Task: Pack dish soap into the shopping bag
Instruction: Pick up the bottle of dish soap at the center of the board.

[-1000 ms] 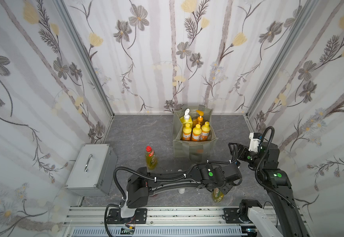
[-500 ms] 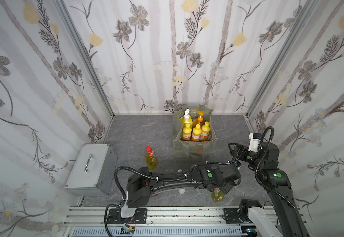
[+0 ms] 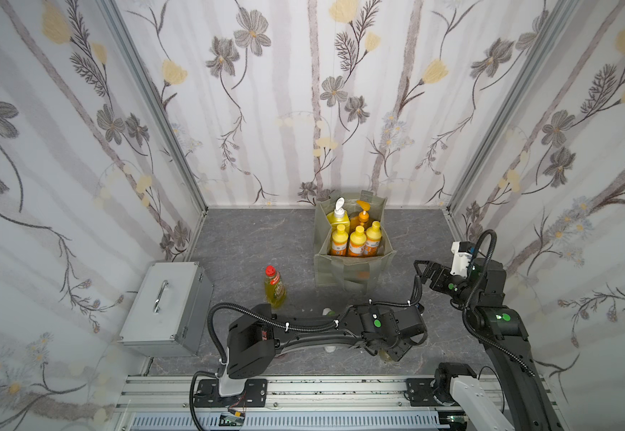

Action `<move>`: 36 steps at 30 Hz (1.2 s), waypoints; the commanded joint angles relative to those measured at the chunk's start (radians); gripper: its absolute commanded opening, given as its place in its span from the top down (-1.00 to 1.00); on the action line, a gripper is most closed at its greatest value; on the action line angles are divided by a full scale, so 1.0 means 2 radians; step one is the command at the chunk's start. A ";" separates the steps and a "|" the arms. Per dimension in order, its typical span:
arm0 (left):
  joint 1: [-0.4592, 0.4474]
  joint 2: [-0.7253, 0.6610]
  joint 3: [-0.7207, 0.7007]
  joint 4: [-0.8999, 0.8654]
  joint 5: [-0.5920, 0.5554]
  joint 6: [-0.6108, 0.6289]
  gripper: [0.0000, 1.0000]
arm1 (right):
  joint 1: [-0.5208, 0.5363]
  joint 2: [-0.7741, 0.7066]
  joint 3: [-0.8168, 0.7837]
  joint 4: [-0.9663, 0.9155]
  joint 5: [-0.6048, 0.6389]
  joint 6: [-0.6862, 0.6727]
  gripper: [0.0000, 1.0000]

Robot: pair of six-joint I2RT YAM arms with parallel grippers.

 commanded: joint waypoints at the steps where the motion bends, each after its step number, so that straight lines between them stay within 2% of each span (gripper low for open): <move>1: 0.004 -0.007 -0.006 -0.012 -0.020 -0.003 0.07 | 0.000 0.002 0.000 0.021 -0.008 -0.005 -1.00; 5: 0.013 -0.016 -0.010 -0.006 -0.027 0.005 0.07 | 0.000 0.003 0.000 0.021 -0.009 -0.005 -1.00; 8: 0.020 -0.018 -0.006 -0.006 -0.029 0.012 -0.31 | 0.000 0.003 -0.001 0.022 -0.008 -0.005 -0.99; 9: 0.021 -0.018 -0.006 -0.004 -0.029 0.014 -0.35 | 0.000 0.003 -0.001 0.021 -0.009 -0.005 -1.00; 14: 0.022 -0.025 0.004 0.006 -0.017 0.021 -0.36 | 0.000 0.004 -0.001 0.022 -0.009 -0.005 -1.00; 18: 0.022 -0.032 0.005 0.017 -0.007 0.017 -0.28 | 0.000 0.002 -0.001 0.022 -0.009 -0.005 -1.00; 25: 0.022 -0.037 0.004 0.033 0.005 0.010 -0.04 | 0.000 0.001 -0.001 0.023 -0.011 -0.005 -1.00; 29: 0.021 -0.034 0.010 0.030 0.010 0.007 0.00 | 0.000 -0.001 -0.001 0.024 -0.012 -0.005 -1.00; 36: 0.022 -0.032 0.021 0.024 0.010 0.009 0.37 | 0.000 -0.001 -0.001 0.025 -0.014 -0.005 -0.99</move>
